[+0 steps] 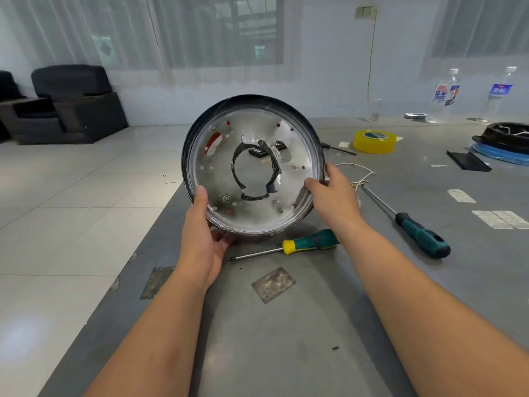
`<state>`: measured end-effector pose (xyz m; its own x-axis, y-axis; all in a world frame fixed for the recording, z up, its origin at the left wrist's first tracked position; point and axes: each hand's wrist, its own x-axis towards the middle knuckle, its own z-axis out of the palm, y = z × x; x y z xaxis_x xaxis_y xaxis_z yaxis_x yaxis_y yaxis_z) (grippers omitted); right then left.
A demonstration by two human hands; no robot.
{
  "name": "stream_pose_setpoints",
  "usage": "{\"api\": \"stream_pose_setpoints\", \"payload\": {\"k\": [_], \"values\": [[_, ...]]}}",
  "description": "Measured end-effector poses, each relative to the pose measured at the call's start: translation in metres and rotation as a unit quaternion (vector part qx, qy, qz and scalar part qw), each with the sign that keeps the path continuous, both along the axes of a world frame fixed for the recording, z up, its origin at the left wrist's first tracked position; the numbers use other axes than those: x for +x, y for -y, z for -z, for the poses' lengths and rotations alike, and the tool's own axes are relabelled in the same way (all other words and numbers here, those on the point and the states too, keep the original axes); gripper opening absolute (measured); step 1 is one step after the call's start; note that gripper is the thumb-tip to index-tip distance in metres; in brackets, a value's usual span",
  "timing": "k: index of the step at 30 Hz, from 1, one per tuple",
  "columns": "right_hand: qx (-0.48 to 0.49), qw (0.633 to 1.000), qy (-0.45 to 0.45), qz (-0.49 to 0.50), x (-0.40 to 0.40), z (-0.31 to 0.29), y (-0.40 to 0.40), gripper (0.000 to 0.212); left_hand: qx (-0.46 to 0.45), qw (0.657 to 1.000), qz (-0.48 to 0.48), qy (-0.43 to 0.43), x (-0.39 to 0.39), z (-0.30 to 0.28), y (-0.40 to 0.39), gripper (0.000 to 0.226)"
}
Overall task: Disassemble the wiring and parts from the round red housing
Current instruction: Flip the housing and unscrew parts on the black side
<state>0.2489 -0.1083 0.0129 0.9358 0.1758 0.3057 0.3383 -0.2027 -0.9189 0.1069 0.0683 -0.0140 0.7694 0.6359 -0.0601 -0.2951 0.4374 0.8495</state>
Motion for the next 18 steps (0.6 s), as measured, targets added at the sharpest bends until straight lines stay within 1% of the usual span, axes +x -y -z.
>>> {"api": "stream_pose_setpoints", "payload": {"k": [2,3,4,6,7,8,10,11,13,16,18], "values": [[0.011,1.0,0.017,0.011,-0.002,0.0,0.001,0.018,-0.002,1.0,0.001,-0.008,0.001,0.001,-0.001,0.054],[0.016,1.0,0.022,0.011,-0.003,0.0,0.001,0.023,-0.007,1.0,0.0,-0.012,0.001,0.001,-0.001,0.053],[0.019,1.0,0.02,0.008,-0.004,-0.001,0.002,0.033,-0.011,1.0,-0.002,-0.014,0.002,0.001,-0.002,0.051],[0.017,1.0,0.001,-0.016,-0.006,-0.002,0.002,0.051,-0.021,1.0,-0.01,-0.012,0.003,0.003,-0.003,0.047],[0.017,0.999,-0.016,-0.037,-0.009,-0.002,0.001,0.055,-0.026,0.999,-0.015,-0.011,0.004,0.003,-0.003,0.045],[0.014,0.997,-0.032,-0.062,-0.011,-0.001,-0.001,0.052,-0.028,0.999,-0.017,-0.011,0.004,0.004,-0.004,0.043],[-0.005,0.993,-0.044,-0.11,-0.017,0.001,-0.005,0.036,-0.017,1.0,-0.004,-0.011,0.004,0.005,-0.003,0.041],[-0.008,0.99,-0.05,-0.13,-0.021,0.003,-0.008,0.032,-0.006,1.0,0.009,-0.009,0.004,0.006,-0.002,0.041],[0.017,0.986,-0.072,-0.151,-0.027,0.007,-0.013,0.035,0.019,0.999,0.039,-0.009,0.003,0.007,0.0,0.039],[0.056,0.988,-0.082,-0.119,-0.026,0.009,-0.015,0.034,0.027,0.998,0.059,-0.011,0.004,0.005,0.001,0.035],[0.034,0.993,-0.065,-0.088,-0.022,0.009,-0.012,0.035,0.013,0.998,0.062,-0.009,0.004,0.003,0.0,0.031]]}}
